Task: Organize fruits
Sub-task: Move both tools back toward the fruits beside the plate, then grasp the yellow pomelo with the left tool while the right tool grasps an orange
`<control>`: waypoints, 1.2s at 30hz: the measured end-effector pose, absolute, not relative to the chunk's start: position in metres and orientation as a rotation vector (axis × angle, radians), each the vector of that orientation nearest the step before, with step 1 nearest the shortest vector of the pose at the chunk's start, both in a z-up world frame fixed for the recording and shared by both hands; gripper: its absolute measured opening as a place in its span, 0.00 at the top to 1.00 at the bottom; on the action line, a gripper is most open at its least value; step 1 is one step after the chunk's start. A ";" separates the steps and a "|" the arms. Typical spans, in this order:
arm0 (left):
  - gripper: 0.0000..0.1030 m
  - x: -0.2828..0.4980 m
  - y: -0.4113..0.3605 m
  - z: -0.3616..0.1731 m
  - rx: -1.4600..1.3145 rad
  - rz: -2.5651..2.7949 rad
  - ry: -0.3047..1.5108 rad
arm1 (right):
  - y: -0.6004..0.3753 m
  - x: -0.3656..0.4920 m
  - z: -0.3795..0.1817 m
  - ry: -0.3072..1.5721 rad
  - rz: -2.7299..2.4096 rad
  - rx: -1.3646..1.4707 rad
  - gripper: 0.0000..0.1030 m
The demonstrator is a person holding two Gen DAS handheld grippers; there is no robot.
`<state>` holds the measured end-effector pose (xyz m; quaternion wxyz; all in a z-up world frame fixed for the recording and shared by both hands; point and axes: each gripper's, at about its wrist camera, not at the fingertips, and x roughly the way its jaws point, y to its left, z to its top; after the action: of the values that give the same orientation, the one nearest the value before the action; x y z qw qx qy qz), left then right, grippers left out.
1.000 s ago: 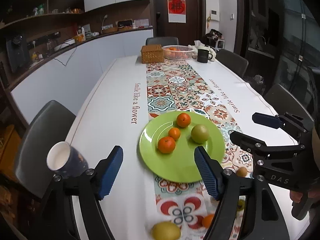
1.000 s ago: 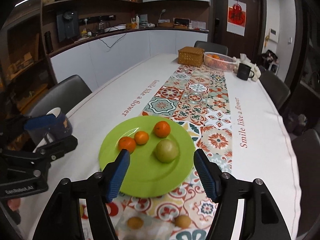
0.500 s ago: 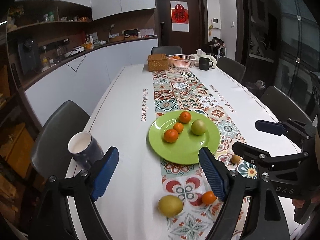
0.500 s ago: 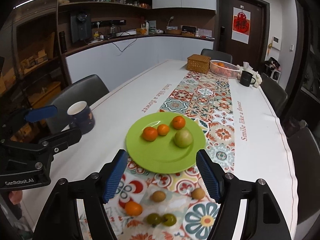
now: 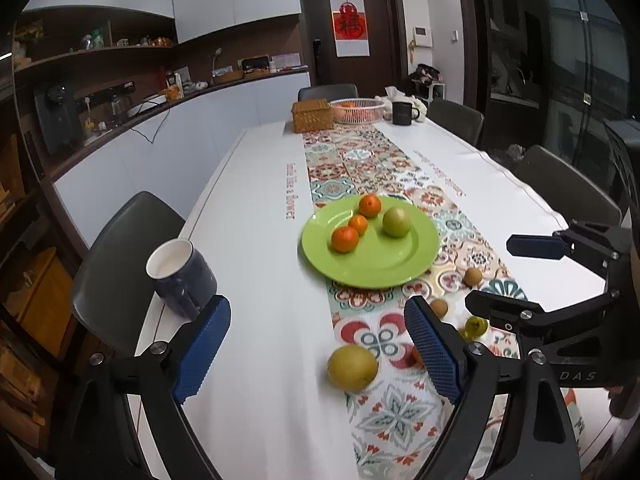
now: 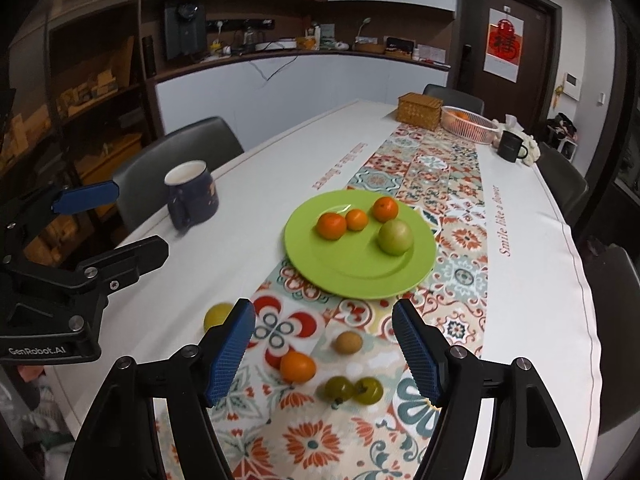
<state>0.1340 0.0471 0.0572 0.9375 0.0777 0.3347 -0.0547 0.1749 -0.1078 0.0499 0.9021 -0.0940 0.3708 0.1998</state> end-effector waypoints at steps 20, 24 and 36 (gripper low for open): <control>0.13 0.136 0.046 -0.011 0.214 -0.233 0.834 | -0.089 0.175 -0.006 0.929 0.491 -0.368 0.31; 0.13 0.145 0.047 -0.024 0.230 -0.262 0.865 | -0.082 0.184 -0.020 0.975 0.514 -0.393 0.31; 0.16 0.173 0.044 -0.057 0.231 -0.298 0.941 | -0.077 0.201 -0.054 1.061 0.517 -0.401 0.39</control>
<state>0.1732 0.0436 -0.0565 0.8743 0.1105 0.4506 -0.1427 0.2007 -0.0770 -0.0535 0.8120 -0.1879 0.4968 0.2419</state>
